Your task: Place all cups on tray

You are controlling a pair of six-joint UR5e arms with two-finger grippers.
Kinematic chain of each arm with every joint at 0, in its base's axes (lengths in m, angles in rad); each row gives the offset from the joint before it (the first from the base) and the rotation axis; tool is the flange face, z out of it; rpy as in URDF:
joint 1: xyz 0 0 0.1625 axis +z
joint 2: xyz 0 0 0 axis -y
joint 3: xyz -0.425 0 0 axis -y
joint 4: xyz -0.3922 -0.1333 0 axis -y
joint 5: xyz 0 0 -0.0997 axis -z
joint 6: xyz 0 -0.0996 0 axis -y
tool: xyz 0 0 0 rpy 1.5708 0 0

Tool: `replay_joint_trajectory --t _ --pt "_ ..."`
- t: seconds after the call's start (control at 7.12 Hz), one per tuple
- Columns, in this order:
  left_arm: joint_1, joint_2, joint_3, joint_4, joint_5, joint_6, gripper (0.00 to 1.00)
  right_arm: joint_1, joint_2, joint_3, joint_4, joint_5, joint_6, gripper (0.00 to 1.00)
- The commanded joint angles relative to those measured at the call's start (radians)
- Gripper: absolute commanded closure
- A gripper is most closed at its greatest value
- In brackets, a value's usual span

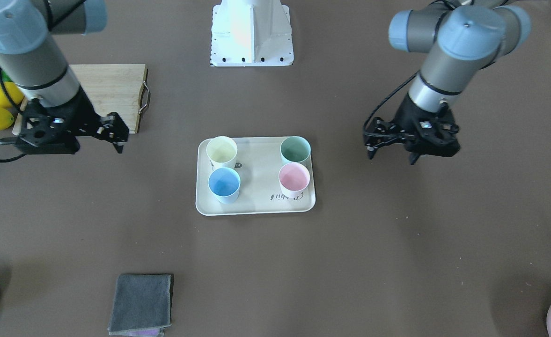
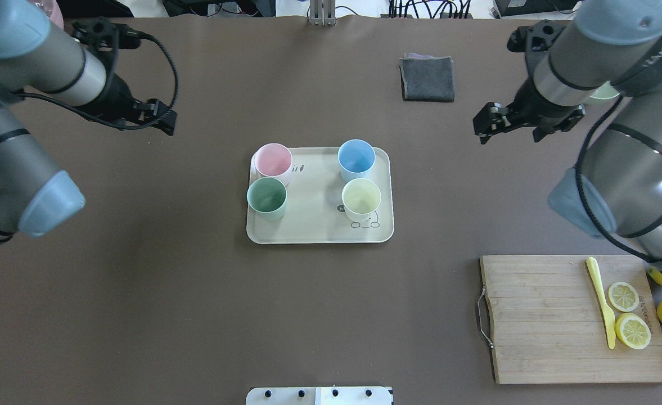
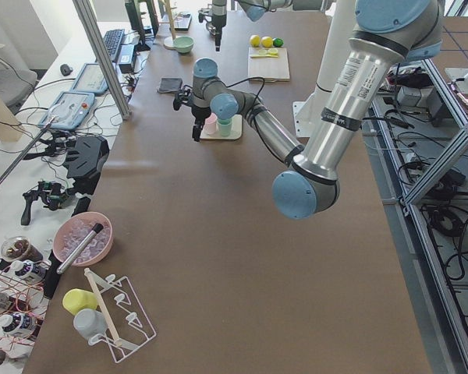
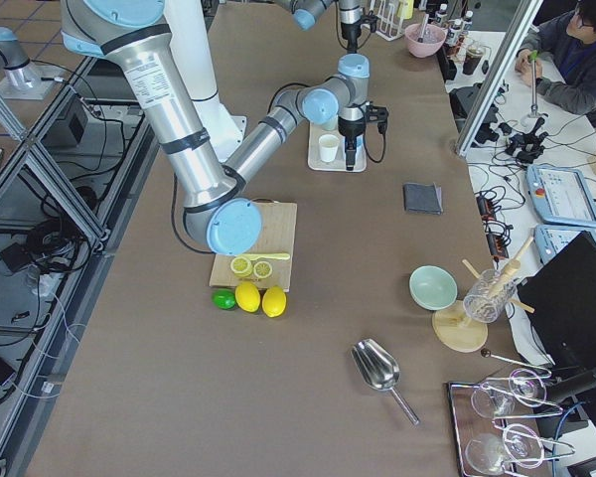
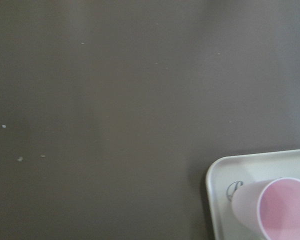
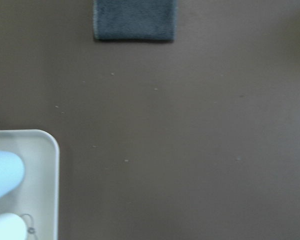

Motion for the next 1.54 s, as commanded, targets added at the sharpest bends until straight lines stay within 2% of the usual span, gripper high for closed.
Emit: replay_joint_trajectory --t 0.0,0.14,0.28,0.42,0.56,0.7,1.12,1.4 --pt "-0.252 0.176 -0.048 0.08 -0.099 0.414 0.02 0.198 -0.186 0.034 -0.008 0.027 -0.343 0.0" --pt "-0.37 0.224 -0.036 0.129 -0.187 0.578 0.02 0.313 -0.27 0.025 -0.009 0.067 -0.533 0.0" --pt "-0.499 0.305 -0.02 0.173 -0.199 0.761 0.02 0.439 -0.339 -0.007 -0.009 0.134 -0.697 0.0" --pt "-0.573 0.379 0.03 0.183 -0.191 0.925 0.02 0.542 -0.404 -0.054 -0.008 0.149 -0.883 0.0" --pt "-0.664 0.398 0.094 0.181 -0.196 1.013 0.02 0.619 -0.458 -0.1 -0.008 0.137 -1.002 0.0" --pt "-0.707 0.413 0.121 0.174 -0.2 1.016 0.02 0.624 -0.505 -0.108 -0.005 0.127 -0.998 0.0" --pt "-0.732 0.438 0.179 0.166 -0.204 1.008 0.02 0.623 -0.475 -0.112 0.015 0.124 -0.841 0.0" --pt "-0.734 0.429 0.178 0.154 -0.204 0.996 0.02 0.623 -0.475 -0.113 0.063 0.127 -0.84 0.0"
